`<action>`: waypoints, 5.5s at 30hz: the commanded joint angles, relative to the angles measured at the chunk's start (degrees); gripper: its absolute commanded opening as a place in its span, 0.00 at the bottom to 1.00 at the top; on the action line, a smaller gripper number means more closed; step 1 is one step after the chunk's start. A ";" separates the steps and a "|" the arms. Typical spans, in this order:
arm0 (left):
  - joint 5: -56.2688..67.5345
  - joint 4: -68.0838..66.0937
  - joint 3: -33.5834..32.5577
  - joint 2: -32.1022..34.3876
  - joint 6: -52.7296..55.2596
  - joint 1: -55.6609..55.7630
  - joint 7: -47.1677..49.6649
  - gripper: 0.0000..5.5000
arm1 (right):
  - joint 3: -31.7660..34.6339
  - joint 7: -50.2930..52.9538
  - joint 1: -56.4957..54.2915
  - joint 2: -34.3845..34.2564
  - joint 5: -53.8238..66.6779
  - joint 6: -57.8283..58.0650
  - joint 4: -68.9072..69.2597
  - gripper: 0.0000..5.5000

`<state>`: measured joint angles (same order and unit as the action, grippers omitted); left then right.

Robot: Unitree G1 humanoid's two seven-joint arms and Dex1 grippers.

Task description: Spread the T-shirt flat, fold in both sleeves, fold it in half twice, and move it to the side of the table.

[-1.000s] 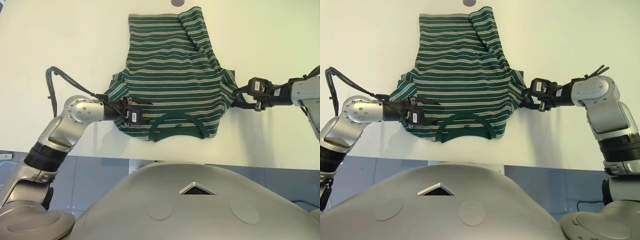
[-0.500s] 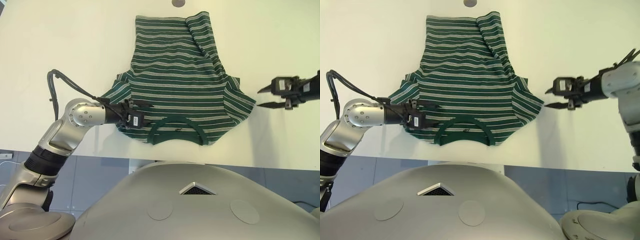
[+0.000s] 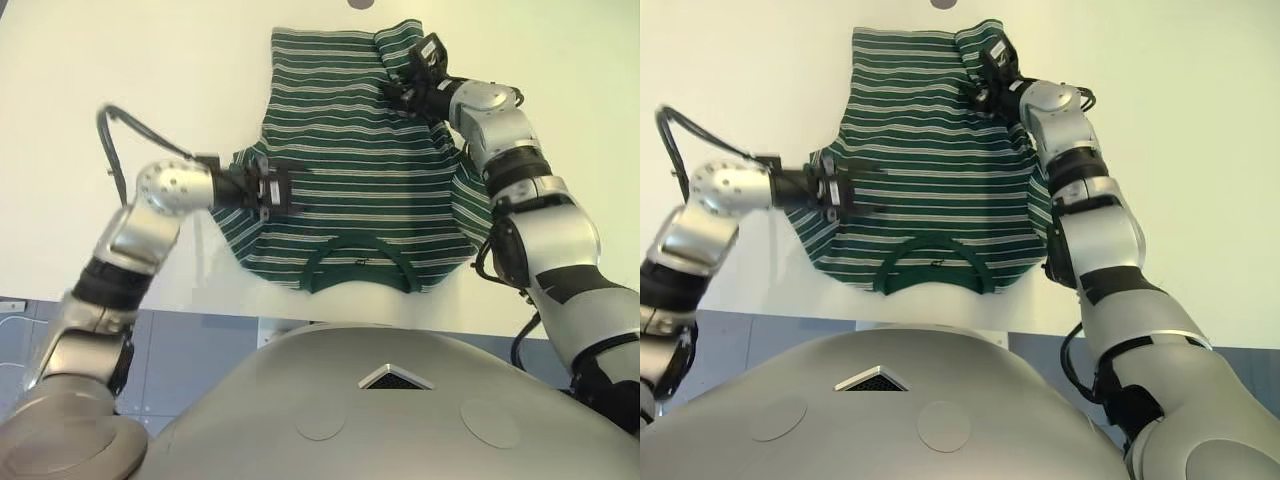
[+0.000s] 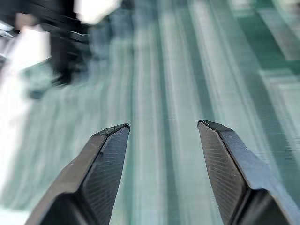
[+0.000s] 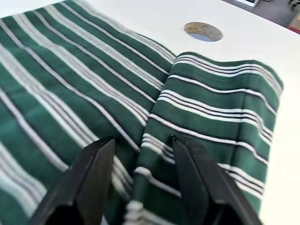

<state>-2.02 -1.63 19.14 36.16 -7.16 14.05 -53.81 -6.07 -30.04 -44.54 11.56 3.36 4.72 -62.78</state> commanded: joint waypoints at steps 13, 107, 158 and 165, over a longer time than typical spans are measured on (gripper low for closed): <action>-9.77 -70.68 -1.84 -21.97 -3.76 33.47 17.82 0.49 | 10.65 8.30 -4.55 1.83 0.60 -2.73 -10.89 0.40; 14.41 47.68 -17.77 -0.47 32.95 -44.73 23.10 0.33 | 24.76 9.55 74.54 8.21 34.58 30.62 87.11 0.06; -8.03 18.71 -13.92 18.68 -14.10 -42.12 0.17 0.31 | -0.64 -28.82 67.26 43.47 -7.00 -25.83 75.09 0.44; -4.75 15.86 -11.65 17.68 -12.61 -38.42 0.10 0.08 | -1.45 -31.96 65.11 43.68 -0.58 -18.05 75.85 0.19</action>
<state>-7.35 15.28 6.23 54.13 -22.45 -25.10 -52.21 -6.98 -59.71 20.83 53.97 0.68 -16.75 12.82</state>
